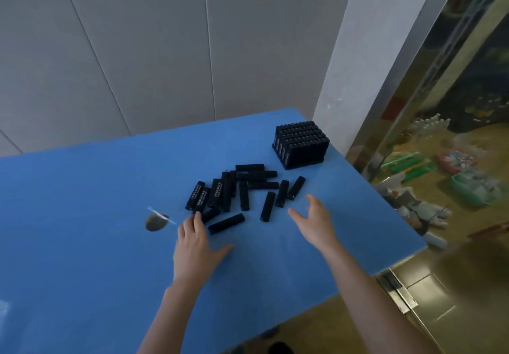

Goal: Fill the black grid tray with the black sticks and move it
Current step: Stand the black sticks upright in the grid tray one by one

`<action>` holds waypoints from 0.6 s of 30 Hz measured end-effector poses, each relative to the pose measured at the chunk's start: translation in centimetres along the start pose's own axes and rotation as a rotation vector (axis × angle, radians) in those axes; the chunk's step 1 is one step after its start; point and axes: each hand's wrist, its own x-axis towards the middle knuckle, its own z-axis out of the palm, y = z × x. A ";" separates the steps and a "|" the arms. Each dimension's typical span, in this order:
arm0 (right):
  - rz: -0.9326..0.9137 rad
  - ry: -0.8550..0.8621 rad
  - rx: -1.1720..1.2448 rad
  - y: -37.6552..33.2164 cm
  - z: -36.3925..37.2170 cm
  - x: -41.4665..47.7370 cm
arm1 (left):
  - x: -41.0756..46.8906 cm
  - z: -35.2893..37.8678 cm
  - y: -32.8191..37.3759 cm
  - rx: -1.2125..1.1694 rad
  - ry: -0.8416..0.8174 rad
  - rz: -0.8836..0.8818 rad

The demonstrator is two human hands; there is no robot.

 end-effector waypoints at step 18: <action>-0.213 -0.009 -0.360 0.6 0.8 8.9 | 3.2 3.6 6.0 0.301 0.009 -0.119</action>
